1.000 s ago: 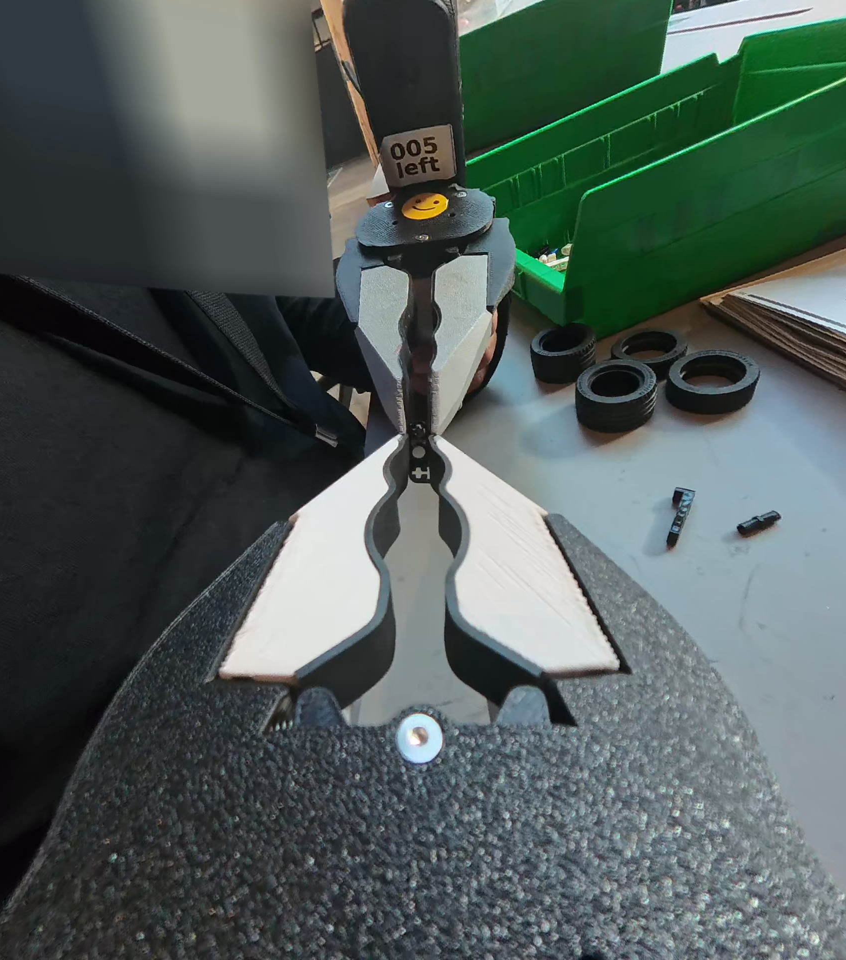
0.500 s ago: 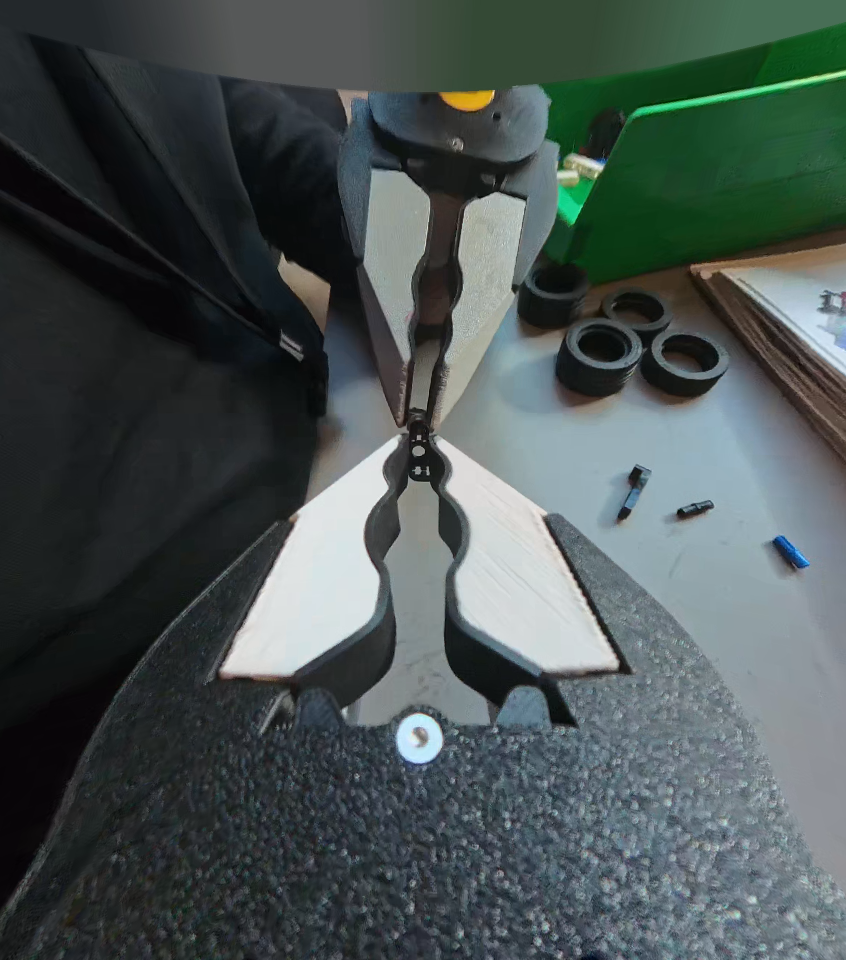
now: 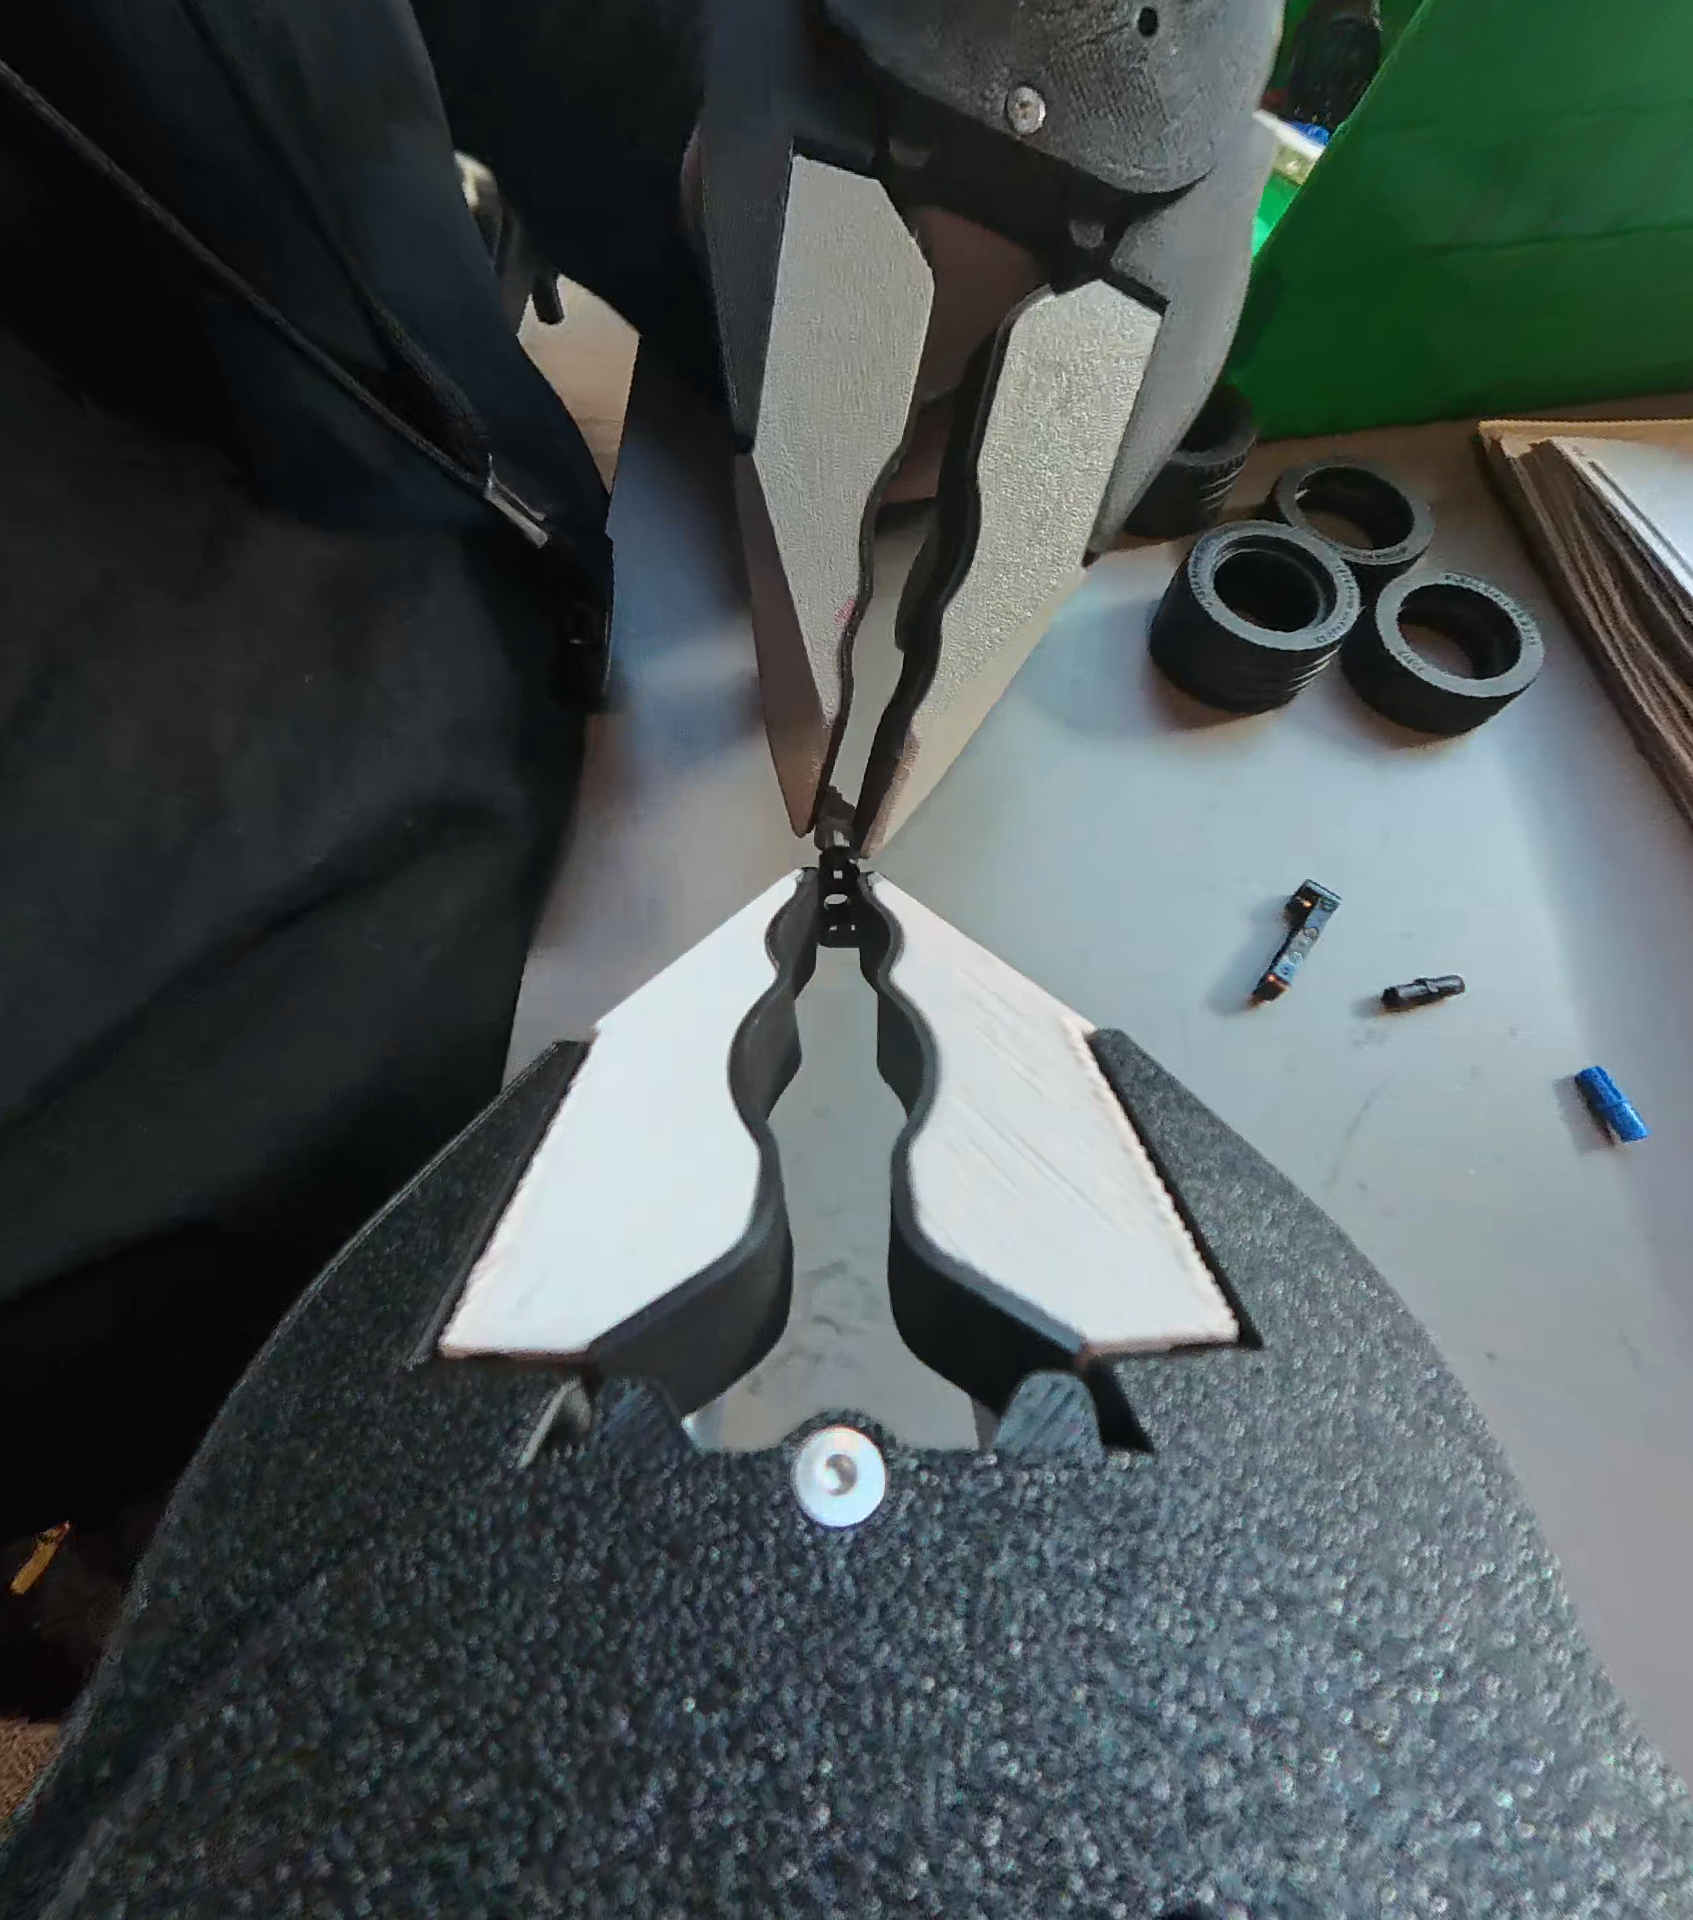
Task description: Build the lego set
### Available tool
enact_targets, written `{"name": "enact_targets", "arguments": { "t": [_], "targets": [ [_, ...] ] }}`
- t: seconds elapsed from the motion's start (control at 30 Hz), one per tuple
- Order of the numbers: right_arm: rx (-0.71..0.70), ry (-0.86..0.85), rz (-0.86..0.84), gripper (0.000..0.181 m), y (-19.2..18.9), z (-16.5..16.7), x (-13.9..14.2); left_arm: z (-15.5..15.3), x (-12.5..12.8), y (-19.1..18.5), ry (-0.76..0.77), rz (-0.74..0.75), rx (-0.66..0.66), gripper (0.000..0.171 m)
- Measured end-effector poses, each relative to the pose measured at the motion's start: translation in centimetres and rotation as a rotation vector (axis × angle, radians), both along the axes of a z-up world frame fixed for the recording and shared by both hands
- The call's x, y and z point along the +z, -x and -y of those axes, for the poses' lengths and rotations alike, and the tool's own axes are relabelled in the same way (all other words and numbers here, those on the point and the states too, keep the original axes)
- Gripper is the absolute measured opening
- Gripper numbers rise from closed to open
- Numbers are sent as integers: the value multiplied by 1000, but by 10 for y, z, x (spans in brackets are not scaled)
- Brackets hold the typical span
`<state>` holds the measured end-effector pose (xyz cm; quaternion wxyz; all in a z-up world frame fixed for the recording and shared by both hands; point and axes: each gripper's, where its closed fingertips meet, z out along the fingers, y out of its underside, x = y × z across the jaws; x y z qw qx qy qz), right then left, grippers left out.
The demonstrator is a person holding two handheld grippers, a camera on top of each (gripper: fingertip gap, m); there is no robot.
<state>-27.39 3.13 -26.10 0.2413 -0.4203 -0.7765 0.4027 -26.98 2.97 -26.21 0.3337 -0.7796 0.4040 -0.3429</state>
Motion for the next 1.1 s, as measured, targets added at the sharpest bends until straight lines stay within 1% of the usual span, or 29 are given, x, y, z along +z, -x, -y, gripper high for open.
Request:
{"name": "enact_targets", "arguments": {
  "t": [0.1, 0.23, 0.6, 0.73, 0.8, 0.9, 0.97, 1.03, 1.1],
  "targets": [
    [20, -42, 45, 6, 0, 1, -12, 1, -11, 0, 28, -73, -7, 4],
    [20, -48, 61, 6, 1, 1, -15, 0, -19, 1, 60, -109, 0, 4],
    [54, -74, 45, 6, 0, 3, -15, 3, -19, 0, 23, -131, -15, 4],
    [58, -229, 44, 6, 1, -2, -16, 1, -19, 0, 71, -104, 1, 4],
    [54, -281, 70, 6, 0, -4, -17, 0, -20, 0, 130, -77, 11, 4],
    [90, -412, 128, 6, -3, -5, -18, 0, -22, -3, 159, -70, 12, 4],
    [118, -466, 167, 6, -4, -6, -19, 0, -22, -3, 159, -73, 15, 4],
    [138, -467, 183, 6, -4, -5, -17, 1, -23, -4, 145, -83, 10, 4],
    [167, -388, 181, 6, -3, 0, -15, 1, -23, -4, 99, -110, 9, 4]
  ]
}}
